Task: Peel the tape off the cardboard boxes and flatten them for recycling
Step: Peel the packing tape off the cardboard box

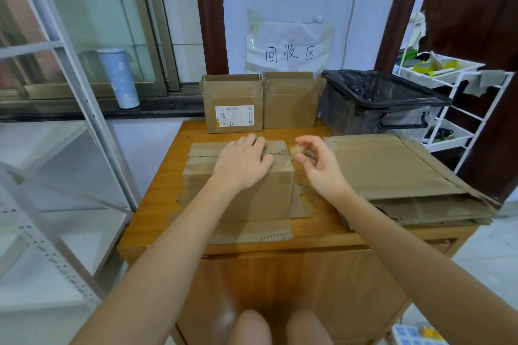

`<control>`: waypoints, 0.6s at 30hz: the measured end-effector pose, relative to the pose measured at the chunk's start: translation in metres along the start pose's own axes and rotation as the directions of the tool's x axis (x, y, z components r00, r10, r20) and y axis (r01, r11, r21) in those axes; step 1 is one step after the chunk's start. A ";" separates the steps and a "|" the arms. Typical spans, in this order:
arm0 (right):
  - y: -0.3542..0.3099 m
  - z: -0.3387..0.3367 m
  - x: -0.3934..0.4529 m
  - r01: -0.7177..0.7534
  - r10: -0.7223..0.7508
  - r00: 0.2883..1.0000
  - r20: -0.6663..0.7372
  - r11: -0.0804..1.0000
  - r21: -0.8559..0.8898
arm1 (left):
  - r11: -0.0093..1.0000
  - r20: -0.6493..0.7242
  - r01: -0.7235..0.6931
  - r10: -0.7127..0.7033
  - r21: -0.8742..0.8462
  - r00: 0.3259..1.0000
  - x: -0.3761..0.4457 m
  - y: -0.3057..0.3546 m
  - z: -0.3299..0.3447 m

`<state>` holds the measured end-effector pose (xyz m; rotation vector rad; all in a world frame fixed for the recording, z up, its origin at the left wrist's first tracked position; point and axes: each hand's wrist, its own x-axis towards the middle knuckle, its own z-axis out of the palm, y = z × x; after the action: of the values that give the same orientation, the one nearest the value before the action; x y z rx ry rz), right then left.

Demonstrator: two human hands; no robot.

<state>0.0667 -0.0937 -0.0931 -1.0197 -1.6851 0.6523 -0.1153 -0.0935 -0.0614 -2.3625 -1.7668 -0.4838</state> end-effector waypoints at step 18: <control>-0.019 -0.003 0.026 -0.074 0.183 0.960 0.214 0.897 -0.436 | 0.999 0.012 -0.028 0.028 0.027 1.000 0.001 0.001 0.000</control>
<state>0.0604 -0.0801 -0.0644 -1.4152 -2.0508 0.5240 -0.1143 -0.0926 -0.0612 -2.3726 -1.7316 -0.4399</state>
